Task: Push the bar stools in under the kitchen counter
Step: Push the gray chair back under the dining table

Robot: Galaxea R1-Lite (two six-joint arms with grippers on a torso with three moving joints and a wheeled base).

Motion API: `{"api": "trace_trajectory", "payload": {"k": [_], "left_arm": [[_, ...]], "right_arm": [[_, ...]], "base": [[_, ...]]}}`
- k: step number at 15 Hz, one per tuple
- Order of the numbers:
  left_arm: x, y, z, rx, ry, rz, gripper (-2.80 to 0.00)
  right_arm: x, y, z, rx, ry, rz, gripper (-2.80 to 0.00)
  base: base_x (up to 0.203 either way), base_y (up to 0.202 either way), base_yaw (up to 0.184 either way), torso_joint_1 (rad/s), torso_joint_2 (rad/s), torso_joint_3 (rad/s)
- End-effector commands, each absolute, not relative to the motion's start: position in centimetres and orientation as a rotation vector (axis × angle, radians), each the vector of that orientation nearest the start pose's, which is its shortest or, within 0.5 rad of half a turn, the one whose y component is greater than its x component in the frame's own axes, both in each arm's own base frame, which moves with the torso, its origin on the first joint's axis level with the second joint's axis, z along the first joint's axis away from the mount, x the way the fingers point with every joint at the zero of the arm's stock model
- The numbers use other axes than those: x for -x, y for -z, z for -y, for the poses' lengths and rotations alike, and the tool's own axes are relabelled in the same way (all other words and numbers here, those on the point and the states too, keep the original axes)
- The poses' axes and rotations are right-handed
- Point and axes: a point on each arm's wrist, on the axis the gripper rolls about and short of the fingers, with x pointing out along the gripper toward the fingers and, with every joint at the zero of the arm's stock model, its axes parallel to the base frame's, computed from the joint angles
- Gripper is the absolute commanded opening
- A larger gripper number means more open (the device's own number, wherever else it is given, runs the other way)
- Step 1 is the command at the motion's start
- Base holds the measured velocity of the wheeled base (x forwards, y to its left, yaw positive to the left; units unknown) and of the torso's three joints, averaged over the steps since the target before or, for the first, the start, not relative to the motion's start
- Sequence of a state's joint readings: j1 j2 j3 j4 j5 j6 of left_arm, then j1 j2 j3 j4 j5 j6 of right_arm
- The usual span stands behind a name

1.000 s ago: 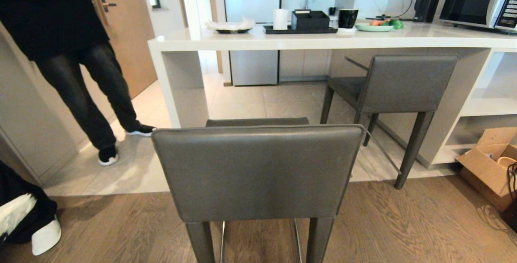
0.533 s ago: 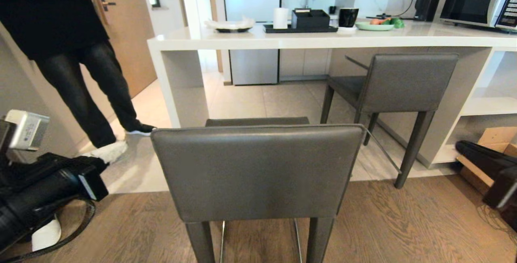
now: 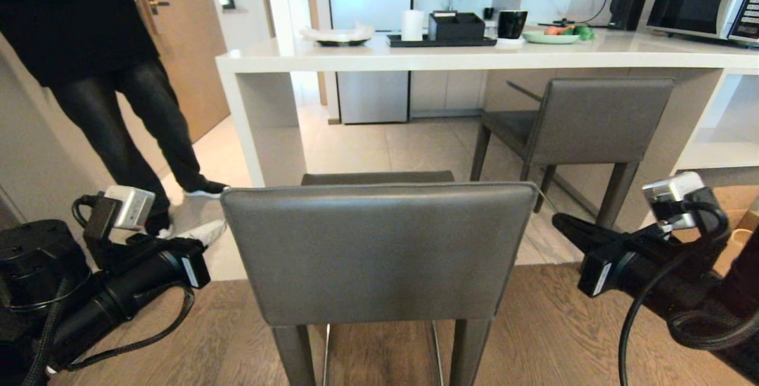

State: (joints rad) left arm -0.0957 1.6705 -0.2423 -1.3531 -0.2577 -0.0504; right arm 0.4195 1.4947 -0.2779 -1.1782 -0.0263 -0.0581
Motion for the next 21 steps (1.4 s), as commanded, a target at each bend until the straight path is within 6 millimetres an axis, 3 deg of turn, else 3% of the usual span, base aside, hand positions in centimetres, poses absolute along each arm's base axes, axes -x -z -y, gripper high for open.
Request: {"api": "trace_trajectory", "payload": {"k": [1, 13, 21], "left_arm": [[-23.5, -11.9, 3.1, 0.058, 0.366, -0.117, -2.80], [-23.7, -11.8, 7.4, 0.042, 0.398, -0.114, -2.80], [-25.9, -11.2, 9.4, 0.039, 0.380, -0.111, -2.80]], "right_arm": [[-20.3, -14.4, -9.5, 0.081, -0.405, -0.077, -2.80], [-23.2, -14.7, -11.5, 0.138, -0.420, -0.043, -2.80], [-26.4, -14.3, -14.2, 0.160, -0.432, -0.024, -2.80]], "base": [[0.000, 0.000, 0.000, 0.000, 0.00, 0.000], [0.000, 0.000, 0.000, 0.000, 0.00, 0.000], [0.000, 0.000, 0.000, 0.000, 0.00, 0.000]]}}
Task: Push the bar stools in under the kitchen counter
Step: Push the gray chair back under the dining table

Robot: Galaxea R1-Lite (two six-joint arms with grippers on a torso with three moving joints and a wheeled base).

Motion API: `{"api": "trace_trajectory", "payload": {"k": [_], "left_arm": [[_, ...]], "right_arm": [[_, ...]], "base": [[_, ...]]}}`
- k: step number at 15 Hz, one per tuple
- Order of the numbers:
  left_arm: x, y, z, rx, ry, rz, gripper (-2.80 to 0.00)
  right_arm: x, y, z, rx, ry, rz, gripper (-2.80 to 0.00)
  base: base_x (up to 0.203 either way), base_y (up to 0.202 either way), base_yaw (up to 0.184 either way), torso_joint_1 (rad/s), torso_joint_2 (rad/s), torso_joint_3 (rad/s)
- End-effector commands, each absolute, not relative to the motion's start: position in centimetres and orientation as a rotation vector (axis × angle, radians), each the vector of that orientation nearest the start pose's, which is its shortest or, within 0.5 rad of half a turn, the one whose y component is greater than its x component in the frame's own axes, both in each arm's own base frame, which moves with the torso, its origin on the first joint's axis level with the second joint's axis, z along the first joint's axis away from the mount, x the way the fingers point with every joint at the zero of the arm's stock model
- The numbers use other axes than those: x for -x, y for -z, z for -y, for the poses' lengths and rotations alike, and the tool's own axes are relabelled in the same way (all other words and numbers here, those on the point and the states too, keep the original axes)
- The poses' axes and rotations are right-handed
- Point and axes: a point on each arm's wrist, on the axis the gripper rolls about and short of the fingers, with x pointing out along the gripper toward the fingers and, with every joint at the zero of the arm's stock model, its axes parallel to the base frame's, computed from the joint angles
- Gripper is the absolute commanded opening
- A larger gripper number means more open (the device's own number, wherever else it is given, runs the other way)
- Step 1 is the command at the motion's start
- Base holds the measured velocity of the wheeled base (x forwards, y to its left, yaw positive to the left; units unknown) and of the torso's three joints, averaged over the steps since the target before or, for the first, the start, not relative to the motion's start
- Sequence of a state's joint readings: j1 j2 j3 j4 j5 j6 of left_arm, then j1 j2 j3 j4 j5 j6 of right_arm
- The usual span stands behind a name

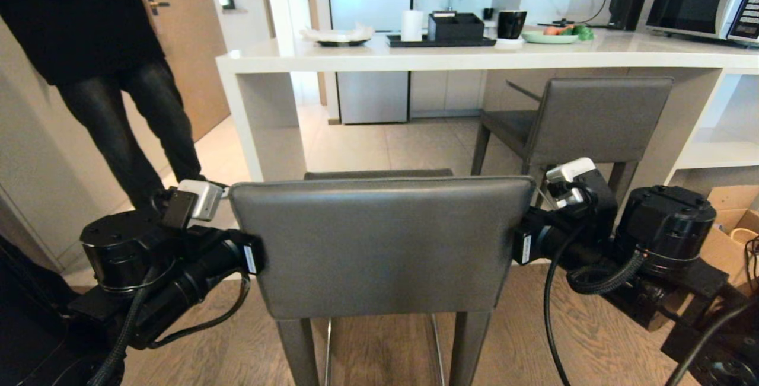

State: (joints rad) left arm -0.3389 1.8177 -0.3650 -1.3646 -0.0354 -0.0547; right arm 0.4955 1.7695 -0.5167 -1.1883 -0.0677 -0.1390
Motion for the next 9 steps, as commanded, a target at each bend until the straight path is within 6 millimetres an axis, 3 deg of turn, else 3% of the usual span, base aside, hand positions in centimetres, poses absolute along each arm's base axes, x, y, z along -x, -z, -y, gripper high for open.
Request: {"api": "trace_trajectory", "payload": {"k": [1, 9], "left_arm": [[-26.1, -11.0, 9.7, 0.037, 0.370, -0.114, -2.80], [-28.2, -9.7, 11.7, 0.025, 0.310, -0.129, -2.80]], "right_arm": [[-27.1, -14.3, -14.5, 0.168, -0.411, -0.016, -2.80], [-30.5, -14.1, -16.1, 0.161, -0.376, 0.020, -2.80]], "base": [[0.000, 0.000, 0.000, 0.000, 0.00, 0.000], [0.000, 0.000, 0.000, 0.000, 0.00, 0.000]]}}
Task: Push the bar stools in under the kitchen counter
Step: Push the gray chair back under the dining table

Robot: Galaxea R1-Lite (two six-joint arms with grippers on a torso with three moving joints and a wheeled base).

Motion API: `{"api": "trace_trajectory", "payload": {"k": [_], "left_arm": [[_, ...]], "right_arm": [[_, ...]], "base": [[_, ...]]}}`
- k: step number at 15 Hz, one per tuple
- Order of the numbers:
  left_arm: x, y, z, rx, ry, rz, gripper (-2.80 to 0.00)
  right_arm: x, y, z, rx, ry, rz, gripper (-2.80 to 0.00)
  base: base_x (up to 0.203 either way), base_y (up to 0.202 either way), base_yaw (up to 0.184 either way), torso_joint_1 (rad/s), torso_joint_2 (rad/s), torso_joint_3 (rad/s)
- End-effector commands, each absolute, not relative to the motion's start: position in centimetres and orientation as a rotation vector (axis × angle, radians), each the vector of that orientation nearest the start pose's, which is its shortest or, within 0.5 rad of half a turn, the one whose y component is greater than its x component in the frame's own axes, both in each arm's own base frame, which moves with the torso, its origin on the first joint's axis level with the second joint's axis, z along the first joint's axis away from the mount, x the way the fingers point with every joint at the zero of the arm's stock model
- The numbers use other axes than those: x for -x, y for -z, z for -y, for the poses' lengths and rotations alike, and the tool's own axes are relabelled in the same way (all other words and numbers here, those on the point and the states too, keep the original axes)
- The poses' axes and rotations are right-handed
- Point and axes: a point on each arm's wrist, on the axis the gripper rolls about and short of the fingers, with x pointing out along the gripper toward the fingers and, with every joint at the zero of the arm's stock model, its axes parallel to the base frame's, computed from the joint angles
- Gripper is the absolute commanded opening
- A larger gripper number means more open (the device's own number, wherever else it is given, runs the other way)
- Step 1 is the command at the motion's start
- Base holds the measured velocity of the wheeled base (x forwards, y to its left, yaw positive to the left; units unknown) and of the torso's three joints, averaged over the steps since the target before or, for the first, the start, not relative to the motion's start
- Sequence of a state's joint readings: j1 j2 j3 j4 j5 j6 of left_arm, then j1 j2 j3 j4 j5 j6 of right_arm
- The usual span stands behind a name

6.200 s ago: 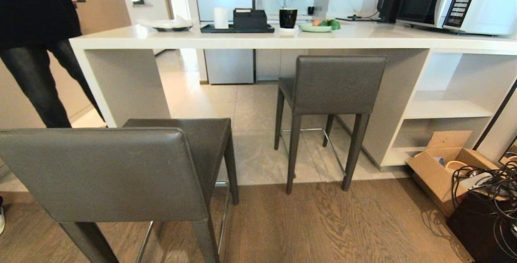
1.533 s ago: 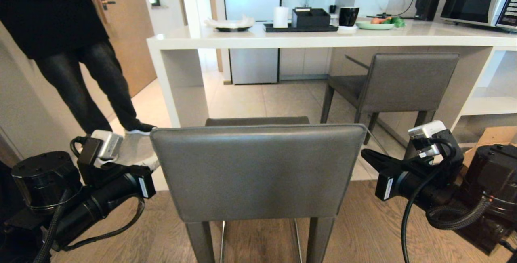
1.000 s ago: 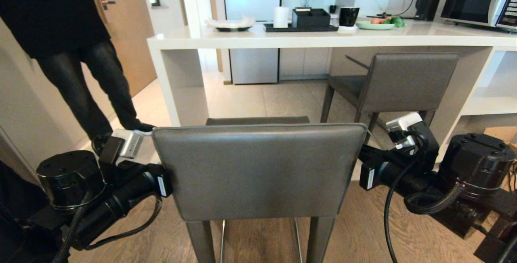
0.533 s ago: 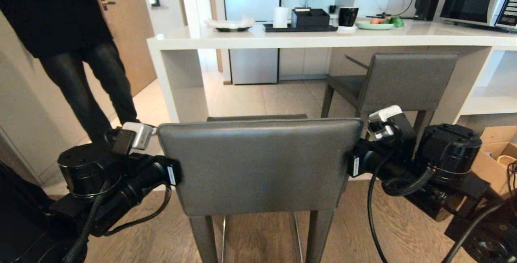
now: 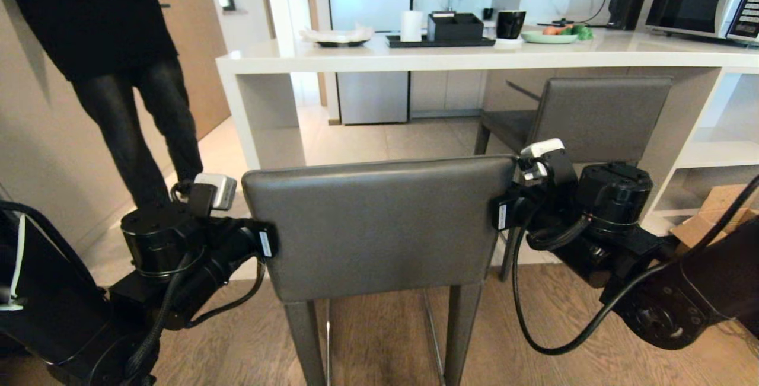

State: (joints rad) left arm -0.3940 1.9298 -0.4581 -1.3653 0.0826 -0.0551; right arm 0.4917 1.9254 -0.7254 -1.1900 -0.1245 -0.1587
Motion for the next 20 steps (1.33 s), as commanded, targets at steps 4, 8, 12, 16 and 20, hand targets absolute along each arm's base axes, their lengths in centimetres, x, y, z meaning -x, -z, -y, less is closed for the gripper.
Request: {"api": "trace_trajectory", "payload": {"k": [4, 8, 12, 16, 20], "left_arm": [[-29.6, -9.7, 11.4, 0.027, 0.273, -0.121, -2.80], [-32.1, -10.2, 11.2, 0.030, 0.235, -0.110, -2.80], [-34.5, -10.8, 10.3, 0.030, 0.192, -0.104, -2.80], [-35.8, -11.3, 9.8, 0.030, 0.170, -0.097, -2.80], [-34.9, -11.3, 9.7, 0.030, 0.180, -0.109, -2.80]], "right_arm": [[-29.7, -14.6, -15.8, 0.155, -0.369, 0.027, -2.80], [-29.6, -14.3, -15.8, 0.159, -0.372, 0.016, -2.80], [-29.8, -14.1, -15.9, 0.161, -0.373, 0.011, -2.80], [-30.3, -13.9, -16.2, 0.160, -0.372, 0.012, -2.80], [-32.0, -13.8, -16.9, 0.152, -0.364, 0.032, -2.80]], "base": [[0.000, 0.000, 0.000, 0.000, 0.00, 0.000], [0.000, 0.000, 0.000, 0.000, 0.00, 0.000], [0.000, 0.000, 0.000, 0.000, 0.00, 0.000], [0.000, 0.000, 0.000, 0.000, 0.00, 0.000], [0.000, 0.000, 0.000, 0.000, 0.00, 0.000]]}}
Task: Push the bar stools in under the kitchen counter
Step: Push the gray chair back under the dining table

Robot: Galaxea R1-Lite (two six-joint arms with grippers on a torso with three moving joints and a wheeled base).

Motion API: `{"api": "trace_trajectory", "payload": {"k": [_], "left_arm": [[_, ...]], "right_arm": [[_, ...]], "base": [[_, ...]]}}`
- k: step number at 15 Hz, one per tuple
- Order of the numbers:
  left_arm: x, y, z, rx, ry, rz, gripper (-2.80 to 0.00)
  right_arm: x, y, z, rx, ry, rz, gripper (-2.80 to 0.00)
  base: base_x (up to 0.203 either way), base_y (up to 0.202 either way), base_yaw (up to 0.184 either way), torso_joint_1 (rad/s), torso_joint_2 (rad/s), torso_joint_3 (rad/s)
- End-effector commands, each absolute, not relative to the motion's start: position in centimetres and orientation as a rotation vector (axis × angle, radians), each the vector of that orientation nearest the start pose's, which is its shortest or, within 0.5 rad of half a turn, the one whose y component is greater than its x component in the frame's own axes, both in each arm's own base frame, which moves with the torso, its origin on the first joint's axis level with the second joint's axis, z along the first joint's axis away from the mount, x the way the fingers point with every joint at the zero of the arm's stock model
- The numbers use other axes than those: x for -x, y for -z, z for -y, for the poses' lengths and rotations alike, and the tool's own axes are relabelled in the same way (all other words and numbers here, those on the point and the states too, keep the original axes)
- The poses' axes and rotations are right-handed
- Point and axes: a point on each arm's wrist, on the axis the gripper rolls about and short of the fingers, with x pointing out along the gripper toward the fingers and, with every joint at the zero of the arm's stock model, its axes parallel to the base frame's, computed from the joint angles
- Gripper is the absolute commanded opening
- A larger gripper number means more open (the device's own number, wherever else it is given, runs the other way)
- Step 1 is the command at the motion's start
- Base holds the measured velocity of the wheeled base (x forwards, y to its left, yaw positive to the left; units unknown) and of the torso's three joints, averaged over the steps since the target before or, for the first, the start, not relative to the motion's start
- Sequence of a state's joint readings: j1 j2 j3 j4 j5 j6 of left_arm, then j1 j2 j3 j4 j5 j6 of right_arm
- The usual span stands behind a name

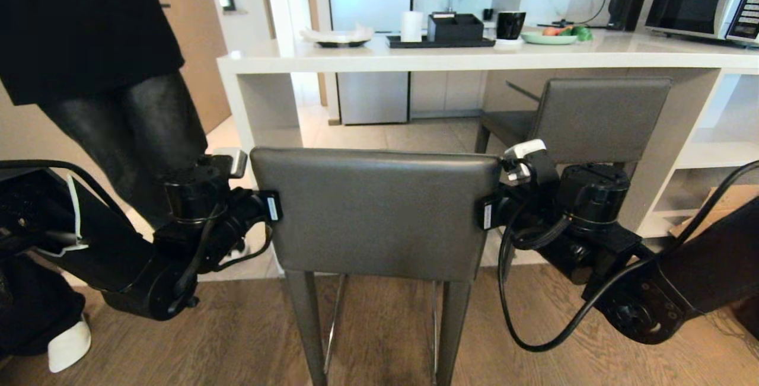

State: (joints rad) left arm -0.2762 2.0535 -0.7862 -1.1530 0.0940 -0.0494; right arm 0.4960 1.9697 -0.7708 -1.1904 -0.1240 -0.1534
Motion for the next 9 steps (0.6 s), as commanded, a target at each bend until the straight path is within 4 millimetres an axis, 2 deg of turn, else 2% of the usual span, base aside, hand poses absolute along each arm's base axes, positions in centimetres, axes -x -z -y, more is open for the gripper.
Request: {"api": "trace_trajectory", "payload": {"k": [1, 9], "left_arm": [[-35.0, -11.3, 9.7, 0.031, 0.180, -0.108, -2.80], [-35.7, -10.0, 9.9, 0.028, 0.179, -0.136, -2.80]], "right_arm": [[-32.5, -13.8, -17.1, 0.150, -0.362, 0.037, -2.80], [-35.2, -14.8, -18.3, 0.144, -0.347, 0.065, -2.80]], "base": [[0.000, 0.000, 0.000, 0.000, 0.00, 0.000], [0.000, 0.000, 0.000, 0.000, 0.00, 0.000]]}}
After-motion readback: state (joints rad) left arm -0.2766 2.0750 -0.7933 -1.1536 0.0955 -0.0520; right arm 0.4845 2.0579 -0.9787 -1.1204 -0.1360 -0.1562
